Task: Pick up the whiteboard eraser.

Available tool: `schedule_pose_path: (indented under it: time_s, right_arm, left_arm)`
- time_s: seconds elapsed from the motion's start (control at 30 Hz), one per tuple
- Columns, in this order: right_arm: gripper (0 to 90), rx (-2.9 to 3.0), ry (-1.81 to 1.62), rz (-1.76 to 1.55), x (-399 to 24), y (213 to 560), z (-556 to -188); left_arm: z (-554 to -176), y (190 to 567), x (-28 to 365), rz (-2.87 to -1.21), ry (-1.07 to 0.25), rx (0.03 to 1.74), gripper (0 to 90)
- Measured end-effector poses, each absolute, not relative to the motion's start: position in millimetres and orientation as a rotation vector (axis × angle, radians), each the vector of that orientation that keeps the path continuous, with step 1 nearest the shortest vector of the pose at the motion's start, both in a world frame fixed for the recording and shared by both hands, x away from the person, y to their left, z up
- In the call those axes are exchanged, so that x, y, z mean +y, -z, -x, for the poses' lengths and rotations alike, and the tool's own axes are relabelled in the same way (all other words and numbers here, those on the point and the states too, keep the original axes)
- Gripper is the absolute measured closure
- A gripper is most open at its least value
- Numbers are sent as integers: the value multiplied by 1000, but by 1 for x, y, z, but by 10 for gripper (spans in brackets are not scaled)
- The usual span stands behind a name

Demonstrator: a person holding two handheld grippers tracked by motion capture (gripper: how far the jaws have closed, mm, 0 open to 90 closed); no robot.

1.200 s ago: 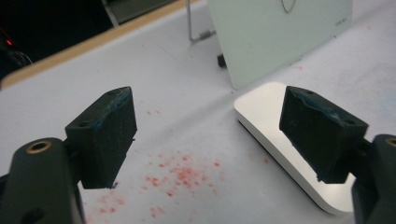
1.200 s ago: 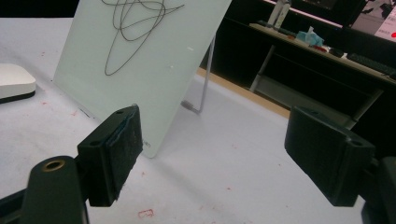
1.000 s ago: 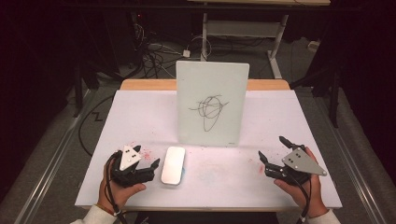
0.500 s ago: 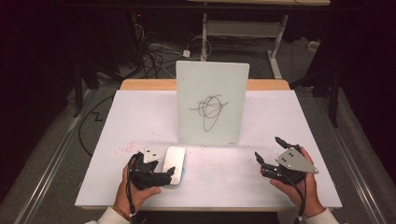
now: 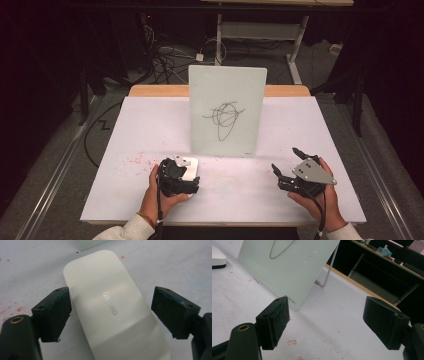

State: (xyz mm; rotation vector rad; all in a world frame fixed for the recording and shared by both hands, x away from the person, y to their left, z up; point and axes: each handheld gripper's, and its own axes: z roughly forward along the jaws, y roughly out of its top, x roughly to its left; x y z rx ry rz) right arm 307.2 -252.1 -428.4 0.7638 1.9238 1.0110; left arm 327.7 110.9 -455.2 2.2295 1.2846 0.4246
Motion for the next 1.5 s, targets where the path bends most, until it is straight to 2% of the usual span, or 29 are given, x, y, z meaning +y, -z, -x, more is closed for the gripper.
schedule_pose_path:
  time_s: [0.37, 0.53, 0.67, 1.2, 1.5]
  right_arm:
    - [227, 1967, -999, -742, -249, 432, -308]
    - [227, 1976, -1001, -737, -249, 432, -308]
    - [228, 1988, -996, -726, -248, 433, -308]
    - [228, 2019, -980, -726, -245, 435, -309]
    - [230, 2034, -980, -718, -245, 436, -309]
  left_arm:
    - [-345, 468, 103, -2229, -386, 1428, 149]
    - [-343, 466, 103, -2203, -395, 1465, 206]
    - [-341, 464, 103, -2193, -404, 1453, 257]
    - [-342, 462, 109, -2161, -342, 1432, 265]
    - [-342, 462, 112, -2189, -304, 1362, 288]
